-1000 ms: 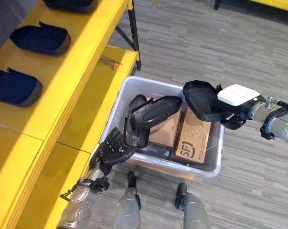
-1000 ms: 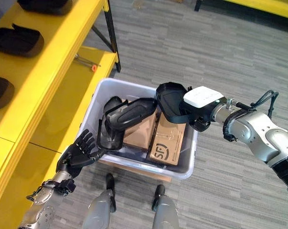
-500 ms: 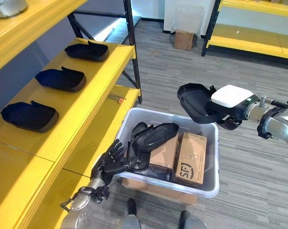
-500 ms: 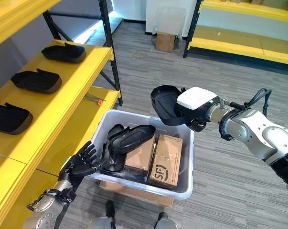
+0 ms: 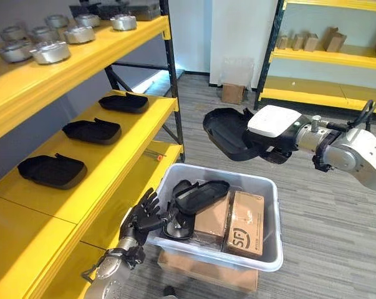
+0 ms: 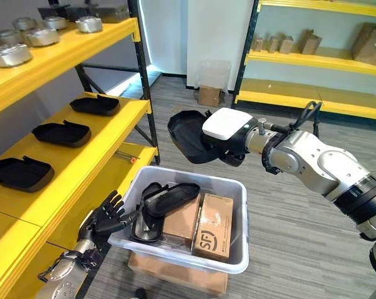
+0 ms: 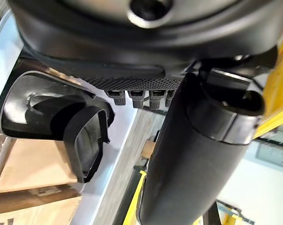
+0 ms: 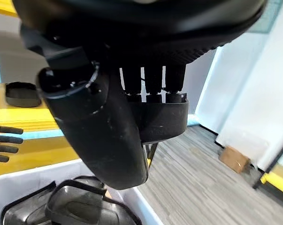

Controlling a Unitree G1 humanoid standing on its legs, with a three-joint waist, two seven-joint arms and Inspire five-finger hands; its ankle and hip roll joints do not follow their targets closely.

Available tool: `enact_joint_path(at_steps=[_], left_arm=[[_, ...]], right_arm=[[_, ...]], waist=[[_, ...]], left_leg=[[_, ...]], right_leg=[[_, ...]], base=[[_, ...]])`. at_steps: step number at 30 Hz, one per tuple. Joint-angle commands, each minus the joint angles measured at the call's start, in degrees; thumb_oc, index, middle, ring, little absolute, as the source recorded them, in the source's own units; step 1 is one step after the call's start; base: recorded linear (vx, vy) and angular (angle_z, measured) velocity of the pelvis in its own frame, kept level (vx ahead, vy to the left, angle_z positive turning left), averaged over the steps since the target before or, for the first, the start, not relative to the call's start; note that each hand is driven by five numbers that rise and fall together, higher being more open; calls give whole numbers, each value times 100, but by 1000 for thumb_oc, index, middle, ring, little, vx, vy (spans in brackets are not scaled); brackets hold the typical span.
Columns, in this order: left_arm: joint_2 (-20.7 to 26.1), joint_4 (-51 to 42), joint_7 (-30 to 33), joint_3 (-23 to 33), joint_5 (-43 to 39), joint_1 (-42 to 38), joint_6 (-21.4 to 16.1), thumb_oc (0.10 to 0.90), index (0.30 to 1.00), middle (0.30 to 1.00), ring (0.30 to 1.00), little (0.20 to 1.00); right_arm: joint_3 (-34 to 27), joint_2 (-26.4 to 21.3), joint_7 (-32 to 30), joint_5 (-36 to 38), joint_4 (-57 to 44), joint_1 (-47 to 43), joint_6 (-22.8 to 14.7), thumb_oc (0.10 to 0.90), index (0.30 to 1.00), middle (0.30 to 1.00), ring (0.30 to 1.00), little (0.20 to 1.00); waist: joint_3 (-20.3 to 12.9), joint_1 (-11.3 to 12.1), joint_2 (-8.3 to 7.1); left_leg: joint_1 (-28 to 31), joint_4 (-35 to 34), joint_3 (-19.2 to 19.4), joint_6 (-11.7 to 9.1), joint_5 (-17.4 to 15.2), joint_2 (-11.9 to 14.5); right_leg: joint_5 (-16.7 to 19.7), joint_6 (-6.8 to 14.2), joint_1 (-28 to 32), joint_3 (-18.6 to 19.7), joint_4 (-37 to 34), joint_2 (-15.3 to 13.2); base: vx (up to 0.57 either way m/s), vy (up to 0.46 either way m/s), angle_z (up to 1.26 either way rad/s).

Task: Move parts from the plastic box to the shelf.

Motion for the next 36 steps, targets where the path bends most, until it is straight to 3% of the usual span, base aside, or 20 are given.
enact_joint_path(at_steps=[1, 4, 5, 6, 7, 8, 11, 14, 16, 17, 20, 23, 26, 29, 32, 36], left_arm=[[236, -252, -15, 134, 84, -160, -468, 900, 1000, 1000, 1000, 1000], [211, -270, 32, 308, 73, 77, -475, 900, 1000, 1000, 1000, 1000], [200, -293, 41, 379, 68, 192, -477, 900, 1000, 1000, 1000, 1000], [198, -305, 43, 501, 64, 332, -482, 900, 1000, 1000, 1000, 1000], [182, -295, 64, 525, 59, 347, -478, 900, 1000, 1000, 1000, 1000], [190, -256, 74, 560, 68, 368, -496, 900, 1000, 1000, 1000, 1000], [147, -223, 89, 668, 14, 428, -525, 900, 1000, 1000, 1000, 1000], [85, -211, 93, 606, -8, 377, -544, 900, 1000, 1000, 1000, 1000], [82, -193, 98, 518, 6, 265, -530, 900, 1000, 1000, 1000, 1000], [107, -193, 105, 461, 22, 204, -519, 900, 1000, 1000, 1000, 1000], [169, -225, 37, 338, 44, 52, -469, 900, 1000, 1000, 1000, 1000], [244, -249, -15, 267, 68, -45, -447, 900, 1000, 1000, 1000, 1000], [249, -218, -16, 282, 47, -76, -449, 900, 1000, 1000, 1000, 1000], [365, -172, -34, 299, 111, -152, -470, 900, 1000, 1000, 1000, 1000], [326, -132, -34, 260, 159, -193, -475, 900, 1000, 1000, 1000, 1000], [390, -198, -114, 209, 216, -195, -435, 900, 1000, 1000, 1000, 1000]], right_arm=[[-337, 102, -682, 461, 315, -1291, 230, 400, 300, 300, 300, 300], [-169, 218, -756, 510, 410, -1584, 231, 400, 300, 300, 300, 300], [-115, 247, -776, 524, 411, -1700, 222, 400, 300, 300, 300, 300], [22, 235, -827, 525, 480, -1920, 223, 400, 300, 300, 300, 300], [87, 231, -859, 539, 502, -2045, 236, 400, 300, 300, 300, 300], [122, 245, -890, 551, 524, -2130, 256, 400, 300, 300, 300, 300], [164, 325, -1000, 572, 542, -2180, 233, 400, 300, 300, 300, 300], [344, 384, -1073, 445, 637, -2372, 257, 400, 300, 300, 300, 300], [357, 295, -1097, 394, 529, -2442, 272, 400, 300, 300, 300, 300], [329, 221, -1132, 365, 464, -2446, 258, 400, 300, 300, 300, 300], [252, -34, -1133, 393, 215, -2506, 259, 400, 300, 300, 300, 300], [62, -172, -1212, 510, 43, -2496, 244, 400, 300, 300, 300, 300], [-292, -217, -1217, 609, -45, -2102, 266, 400, 300, 300, 300, 300], [-560, -469, -1131, 669, -348, -1723, 221, 400, 300, 300, 300, 300], [-792, -573, -1138, 672, -439, -1451, 229, 400, 300, 300, 300, 300], [-1070, -769, -1079, 676, -594, -1152, 224, 400, 300, 300, 300, 300]], waist=[[-471, 248, -82], [-354, 383, 33], [-292, 465, 94], [-185, 560, 158], [-140, 596, 192], [-59, 692, 173], [-43, 740, -31], [-170, 618, -126], [-239, 393, -39], [-282, 237, 30], [-281, 19, 178], [-273, -102, 268], [-231, -79, 294], [-200, -35, 130], [-139, 9, 53], [-121, 73, -92]], left_leg=[[165, 476, -247, -473, 393, 976], [24, 593, -406, -575, 926, 1174], [-53, 576, -476, -650, 1215, 1233], [-255, 459, -597, -798, 1704, 1270], [-409, 399, -664, -844, 1970, 1277], [-550, 456, -737, -853, 2033, 1152], [-585, 1368, -773, -780, 1607, 956], [-110, 1721, -619, -740, 1443, 1132], [394, 1307, -102, -730, 1429, 1360], [551, 1051, 250, -832, 1345, 1450], [650, 680, 968, -987, 1508, 1672], [568, 626, 1563, -991, 1175, 1766], [510, 724, 1633, -966, 781, 1746], [340, 1059, 1747, -932, 504, 1784], [224, 1166, 1745, -830, 101, 1602], [42, 1329, 1625, -756, -142, 1482]], right_leg=[[4, 37, 78, 0, -80, 26], [-100, -130, -13, -33, 18, 269], [-101, -169, -38, -60, -1, 334], [-118, -210, -36, -205, -111, 362], [-60, -239, -30, -302, -218, 360], [-38, -245, 11, -362, -327, 301], [269, -327, -138, -496, -740, 95], [363, -374, -204, -752, -883, 24], [298, -359, -303, -1080, -650, -55], [163, -296, -334, -1192, -479, -126], [124, -229, -446, -1524, -50, -386], [161, -126, -572, -1762, 227, -625], [273, -37, -483, -1815, 247, -780], [453, 82, -295, -1930, 152, -1008], [688, 216, -164, -1950, -52, -1192], [861, 325, 110, -2053, -302, -1322]], base=[[-103, -179, 16], [-130, -194, 3], [-221, -177, -6], [-260, -174, 18], [-266, -153, 48], [-258, -112, 62], [-240, -112, 48], [-118, -70, 60], [-60, 24, 116], [-22, 64, 134], [-65, 116, 123], [-62, 92, 93], [48, 130, 43], [82, 98, 26], [78, 156, 67], [111, 117, 13]])
